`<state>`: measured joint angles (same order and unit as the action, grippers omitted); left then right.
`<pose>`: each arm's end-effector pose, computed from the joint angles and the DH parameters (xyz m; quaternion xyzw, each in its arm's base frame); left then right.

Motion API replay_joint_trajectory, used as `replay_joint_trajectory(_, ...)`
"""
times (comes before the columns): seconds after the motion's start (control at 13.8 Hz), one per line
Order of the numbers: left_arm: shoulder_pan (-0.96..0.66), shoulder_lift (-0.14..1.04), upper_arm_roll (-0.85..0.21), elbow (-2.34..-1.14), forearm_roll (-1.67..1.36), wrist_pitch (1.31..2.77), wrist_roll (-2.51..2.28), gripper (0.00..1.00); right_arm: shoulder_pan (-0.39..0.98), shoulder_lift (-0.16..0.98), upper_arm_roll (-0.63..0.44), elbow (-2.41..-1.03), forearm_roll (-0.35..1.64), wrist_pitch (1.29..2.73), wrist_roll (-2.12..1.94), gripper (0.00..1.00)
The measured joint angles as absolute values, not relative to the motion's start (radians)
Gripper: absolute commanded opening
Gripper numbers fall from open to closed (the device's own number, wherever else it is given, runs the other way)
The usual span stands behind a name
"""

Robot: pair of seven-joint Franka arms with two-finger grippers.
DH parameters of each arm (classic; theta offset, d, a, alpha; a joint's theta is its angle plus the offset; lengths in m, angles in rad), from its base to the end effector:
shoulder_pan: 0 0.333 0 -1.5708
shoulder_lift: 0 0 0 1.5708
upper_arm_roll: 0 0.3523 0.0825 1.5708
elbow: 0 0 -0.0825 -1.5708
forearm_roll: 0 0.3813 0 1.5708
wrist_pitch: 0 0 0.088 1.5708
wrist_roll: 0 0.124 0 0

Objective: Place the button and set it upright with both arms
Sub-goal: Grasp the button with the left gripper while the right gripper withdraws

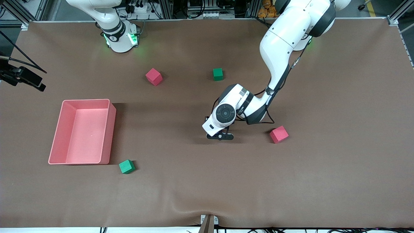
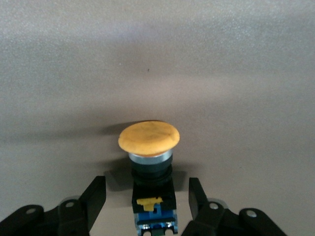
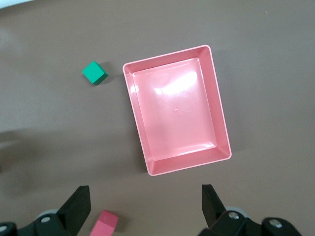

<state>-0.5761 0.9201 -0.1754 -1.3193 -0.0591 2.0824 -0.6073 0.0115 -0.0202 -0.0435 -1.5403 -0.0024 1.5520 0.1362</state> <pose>0.5653 -0.4926 0.1806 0.9924 -0.0265 -0.1169 0.0296 0.5436 -0.0180 0.6675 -0.9963 0.0840 -0.0160 0.0001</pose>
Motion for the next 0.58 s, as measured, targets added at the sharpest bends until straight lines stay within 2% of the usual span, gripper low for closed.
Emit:
replay_joint_trajectory(0.29,-0.576,0.92,-0.175,-1.318,-0.061,2.08,-0.608,0.66,0.011,-0.02,-0.054,-1.54,-0.002,1.549,0.05,1.0)
replay_joint_trajectory(0.44,-0.576,0.92,-0.175,-1.317,-0.061,2.08,-0.608,0.6,0.011,-0.02,-0.054,-1.54,-0.002,1.549,0.05,1.0)
replay_joint_trajectory(0.58,-0.575,0.92,-0.175,-1.314,-0.061,2.08,-0.608,0.6,0.011,-0.02,-0.054,-1.54,-0.002,1.548,0.05,1.0)
